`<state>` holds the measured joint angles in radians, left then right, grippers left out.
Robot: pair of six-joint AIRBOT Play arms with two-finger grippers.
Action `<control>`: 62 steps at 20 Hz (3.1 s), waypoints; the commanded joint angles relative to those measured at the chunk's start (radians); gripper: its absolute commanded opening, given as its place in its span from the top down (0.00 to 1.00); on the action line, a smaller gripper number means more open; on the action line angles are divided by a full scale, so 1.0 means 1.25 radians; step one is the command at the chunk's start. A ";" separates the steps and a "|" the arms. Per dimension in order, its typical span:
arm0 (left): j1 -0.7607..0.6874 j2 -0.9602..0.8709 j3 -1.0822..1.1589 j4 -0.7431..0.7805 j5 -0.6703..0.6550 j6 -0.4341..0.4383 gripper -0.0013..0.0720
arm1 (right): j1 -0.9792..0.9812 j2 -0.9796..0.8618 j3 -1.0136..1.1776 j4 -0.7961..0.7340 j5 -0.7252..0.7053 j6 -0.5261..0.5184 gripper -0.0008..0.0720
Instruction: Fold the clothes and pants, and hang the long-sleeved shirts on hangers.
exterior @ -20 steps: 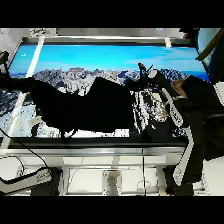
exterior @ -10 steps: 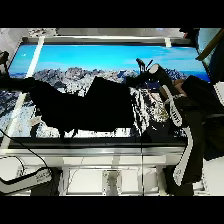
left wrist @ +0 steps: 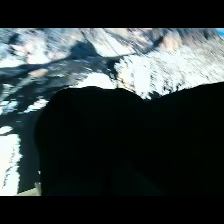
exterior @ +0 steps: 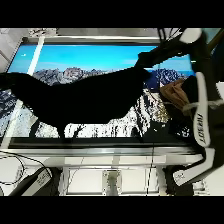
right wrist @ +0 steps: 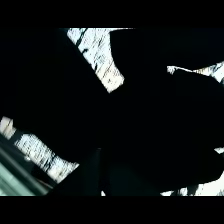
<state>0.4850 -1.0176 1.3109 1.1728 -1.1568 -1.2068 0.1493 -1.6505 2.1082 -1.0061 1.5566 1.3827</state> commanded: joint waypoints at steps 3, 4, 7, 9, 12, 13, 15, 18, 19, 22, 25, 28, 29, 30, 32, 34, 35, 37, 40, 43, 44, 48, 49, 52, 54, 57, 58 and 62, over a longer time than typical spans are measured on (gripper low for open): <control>0.107 0.060 -0.003 0.055 -0.051 -0.001 0.96 | 0.001 0.164 -0.064 -0.039 0.128 0.023 0.98; 0.107 0.052 -0.003 0.054 -0.047 -0.001 0.96 | 0.001 0.165 -0.078 -0.059 0.127 0.023 0.98; 0.085 0.007 -0.003 -0.007 0.003 0.000 0.96 | 0.001 0.131 -0.114 -0.136 0.063 0.023 0.98; 0.058 -0.045 -0.003 -0.017 0.060 0.000 0.96 | 0.001 0.085 -0.128 -0.143 -0.004 0.023 0.98; 0.038 -0.138 -0.003 -0.017 0.131 -0.027 0.96 | 0.000 -0.010 -0.131 -0.160 -0.060 0.024 0.98; 0.040 -0.163 -0.003 -0.017 0.148 -0.052 0.96 | 0.000 -0.041 -0.131 -0.193 -0.062 0.025 0.98; 0.049 -0.202 -0.003 -0.017 0.179 -0.073 0.96 | 0.000 -0.088 -0.130 -0.269 -0.083 0.052 0.98; 0.051 -0.215 -0.003 -0.018 0.208 -0.076 0.96 | 0.000 -0.111 -0.130 -0.289 -0.204 0.060 0.98; 0.050 -0.213 -0.003 -0.018 0.208 -0.076 0.96 | 0.002 -0.110 -0.128 -0.277 -0.249 0.060 0.99; 0.050 -0.190 -0.003 -0.024 0.208 -0.076 0.96 | 0.009 -0.110 -0.081 -0.271 -0.260 0.060 0.98; 0.051 -0.124 -0.003 -0.023 0.208 -0.075 0.96 | 0.009 -0.075 -0.043 -0.294 -0.188 0.054 0.99; 0.057 -0.021 -0.003 -0.018 0.208 -0.066 0.96 | 0.009 0.014 -0.043 -0.310 -0.102 0.035 0.99; 0.057 0.012 -0.003 -0.003 0.211 -0.066 0.96 | 0.009 0.051 -0.043 -0.310 -0.088 0.031 0.99; 0.057 0.037 -0.003 0.013 0.219 -0.067 0.96 | 0.009 0.087 -0.043 -0.312 -0.091 0.031 0.99; 0.057 0.062 -0.003 0.028 0.245 -0.067 0.96 | 0.009 0.135 -0.043 -0.315 -0.127 0.031 0.99; 0.055 0.045 -0.003 0.024 0.262 -0.070 0.96 | 0.009 0.139 -0.048 -0.314 -0.194 0.031 0.99; 0.056 0.022 -0.003 0.025 0.262 -0.070 0.96 | 0.009 0.132 -0.066 -0.313 -0.238 0.031 0.99; 0.056 -0.036 -0.003 0.024 0.281 -0.070 0.96 | 0.009 0.089 -0.111 -0.312 -0.339 0.031 0.99; 0.055 -0.135 -0.003 0.022 0.370 -0.132 0.96 | -0.005 -0.041 -0.111 -0.311 -0.492 0.057 0.99; 0.029 -0.237 -0.003 0.018 0.433 -0.145 0.96 | -0.012 -0.163 -0.110 -0.277 -0.704 0.137 0.98; 0.014 -0.268 -0.003 0.013 0.453 -0.145 0.96 | -0.012 -0.199 -0.110 -0.251 -0.771 0.159 0.98; -0.029 -0.358 -0.003 -0.042 0.529 -0.145 0.04 | -0.018 -0.268 -0.110 -0.124 -0.911 0.243 0.35; -0.028 -0.356 -0.003 -0.041 0.522 -0.145 0.03 | -0.026 -0.265 -0.106 -0.121 -0.878 0.243 0.35; 0.022 -0.301 -0.003 0.055 0.396 -0.139 0.03 | -0.081 -0.247 -0.029 -0.180 -0.549 0.238 0.35; 0.078 -0.258 -0.003 0.140 0.237 -0.139 0.03 | -0.133 -0.213 -0.027 -0.188 -0.328 0.177 0.35; 0.163 -0.240 -0.006 0.193 0.012 -0.139 0.03 | -0.176 -0.185 -0.076 -0.121 -0.013 0.085 0.35; 0.184 -0.240 -0.023 0.190 -0.012 -0.139 0.03 | -0.176 -0.185 -0.108 -0.083 0.041 0.068 0.35; 0.202 -0.240 -0.162 0.190 0.020 -0.139 0.03 | -0.133 -0.195 -0.263 0.094 -0.136 0.049 0.35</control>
<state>0.7082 -1.3243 1.2045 1.3884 -1.0874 -1.3804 -0.0364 -1.8923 1.8904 -1.0500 1.4132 1.4853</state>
